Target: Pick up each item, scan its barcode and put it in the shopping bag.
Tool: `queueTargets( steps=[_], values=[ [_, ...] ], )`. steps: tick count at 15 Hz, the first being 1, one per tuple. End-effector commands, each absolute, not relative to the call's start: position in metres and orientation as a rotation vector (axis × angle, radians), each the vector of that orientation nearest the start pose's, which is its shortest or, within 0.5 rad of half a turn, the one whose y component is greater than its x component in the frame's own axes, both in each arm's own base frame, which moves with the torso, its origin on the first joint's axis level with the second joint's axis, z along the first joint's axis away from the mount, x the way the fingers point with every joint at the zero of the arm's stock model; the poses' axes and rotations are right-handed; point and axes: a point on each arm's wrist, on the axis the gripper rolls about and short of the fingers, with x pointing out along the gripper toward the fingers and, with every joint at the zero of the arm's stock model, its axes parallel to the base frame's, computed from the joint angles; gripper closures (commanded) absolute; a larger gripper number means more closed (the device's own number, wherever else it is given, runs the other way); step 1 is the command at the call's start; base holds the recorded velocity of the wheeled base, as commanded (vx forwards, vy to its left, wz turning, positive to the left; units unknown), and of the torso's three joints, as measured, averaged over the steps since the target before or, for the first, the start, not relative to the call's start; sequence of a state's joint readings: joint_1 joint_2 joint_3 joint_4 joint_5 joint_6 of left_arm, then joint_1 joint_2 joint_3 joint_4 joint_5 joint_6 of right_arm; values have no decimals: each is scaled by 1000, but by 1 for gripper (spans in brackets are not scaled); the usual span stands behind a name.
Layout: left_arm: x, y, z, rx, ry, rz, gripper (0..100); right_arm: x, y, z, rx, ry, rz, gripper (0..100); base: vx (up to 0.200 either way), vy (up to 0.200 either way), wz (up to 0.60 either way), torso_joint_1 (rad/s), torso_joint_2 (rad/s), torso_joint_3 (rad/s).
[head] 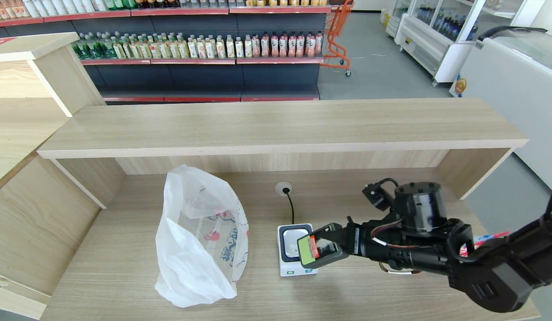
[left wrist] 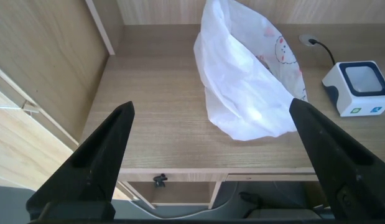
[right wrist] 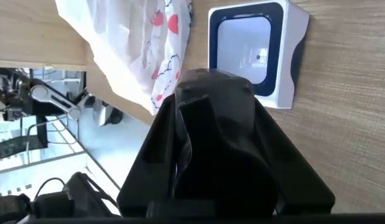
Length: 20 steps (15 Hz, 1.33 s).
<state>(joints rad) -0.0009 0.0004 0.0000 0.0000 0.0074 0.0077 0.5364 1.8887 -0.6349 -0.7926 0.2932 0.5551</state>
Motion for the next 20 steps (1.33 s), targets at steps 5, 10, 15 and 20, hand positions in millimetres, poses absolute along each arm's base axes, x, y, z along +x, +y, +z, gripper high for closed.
queueTargets(
  steps=[5,10,15,20],
  values=[
    [-23,0,75,8,0,8,0,297,189,65,434,721,631,100,0,0,0,0,0,0],
    [-23,0,75,8,0,8,0,311,201,56,427,712,623,100,0,0,0,0,0,0],
    [-23,0,75,8,0,6,0,305,194,77,475,678,623,100,0,0,0,0,0,0],
    [-23,0,75,8,0,6,0,254,148,168,565,470,658,100,0,0,0,0,0,0]
  ],
)
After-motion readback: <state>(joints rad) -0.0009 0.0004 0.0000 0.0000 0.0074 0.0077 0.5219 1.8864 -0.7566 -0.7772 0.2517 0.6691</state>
